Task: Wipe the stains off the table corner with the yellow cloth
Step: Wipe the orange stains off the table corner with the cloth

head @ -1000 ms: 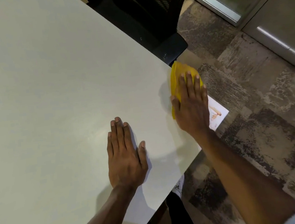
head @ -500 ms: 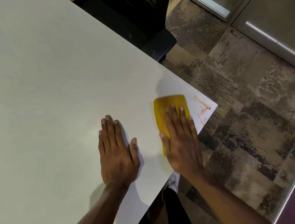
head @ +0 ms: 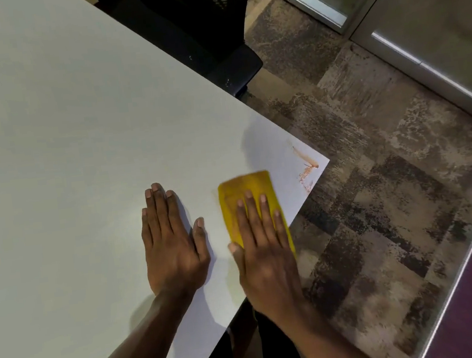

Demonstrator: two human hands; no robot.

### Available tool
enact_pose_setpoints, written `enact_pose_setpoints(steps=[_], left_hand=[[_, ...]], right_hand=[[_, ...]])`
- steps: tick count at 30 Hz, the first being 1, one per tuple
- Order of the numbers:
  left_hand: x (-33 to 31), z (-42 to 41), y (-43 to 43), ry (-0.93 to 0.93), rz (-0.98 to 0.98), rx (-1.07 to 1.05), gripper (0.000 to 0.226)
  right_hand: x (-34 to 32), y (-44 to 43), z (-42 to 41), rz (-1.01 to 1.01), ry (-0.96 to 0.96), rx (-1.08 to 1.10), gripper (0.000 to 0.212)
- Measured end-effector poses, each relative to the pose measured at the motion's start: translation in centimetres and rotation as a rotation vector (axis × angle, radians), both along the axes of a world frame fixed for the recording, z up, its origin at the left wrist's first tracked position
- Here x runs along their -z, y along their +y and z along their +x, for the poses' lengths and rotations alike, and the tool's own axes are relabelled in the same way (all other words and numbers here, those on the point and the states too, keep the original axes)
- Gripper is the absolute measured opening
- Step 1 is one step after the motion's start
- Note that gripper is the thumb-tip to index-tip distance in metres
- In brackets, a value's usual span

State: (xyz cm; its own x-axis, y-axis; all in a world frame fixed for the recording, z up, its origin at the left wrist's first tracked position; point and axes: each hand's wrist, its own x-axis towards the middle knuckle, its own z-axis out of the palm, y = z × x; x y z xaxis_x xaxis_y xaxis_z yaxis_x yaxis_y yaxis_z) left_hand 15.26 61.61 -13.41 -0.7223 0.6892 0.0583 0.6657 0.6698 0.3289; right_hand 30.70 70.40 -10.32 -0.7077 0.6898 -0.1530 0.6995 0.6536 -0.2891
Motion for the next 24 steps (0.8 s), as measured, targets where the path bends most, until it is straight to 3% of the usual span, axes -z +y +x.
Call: enact_pose_setpoints(steps=[5,10,19,24], left_hand=[[0.1,0.0,0.0,0.007,-0.007,0.005,0.077],[0.3,0.0,0.0,0.018,-0.022,0.004,0.077],[-0.2,0.1,0.0,-0.020,-0.031,0.004,0.077],[-0.4,0.1,0.2,-0.021,-0.046,0.003,0.077]], right_hand=[[0.5,3.7,-0.6,-0.003,-0.010,-0.034,0.065],[0.6,9.2,-3.8,0.022,-0.047,0.083,0.067],[-0.5,-2.2,2.5,-0.015,0.025,0.056,0.083],[-0.5,2.1,1.1,-0.016,0.029,0.072,0.084]])
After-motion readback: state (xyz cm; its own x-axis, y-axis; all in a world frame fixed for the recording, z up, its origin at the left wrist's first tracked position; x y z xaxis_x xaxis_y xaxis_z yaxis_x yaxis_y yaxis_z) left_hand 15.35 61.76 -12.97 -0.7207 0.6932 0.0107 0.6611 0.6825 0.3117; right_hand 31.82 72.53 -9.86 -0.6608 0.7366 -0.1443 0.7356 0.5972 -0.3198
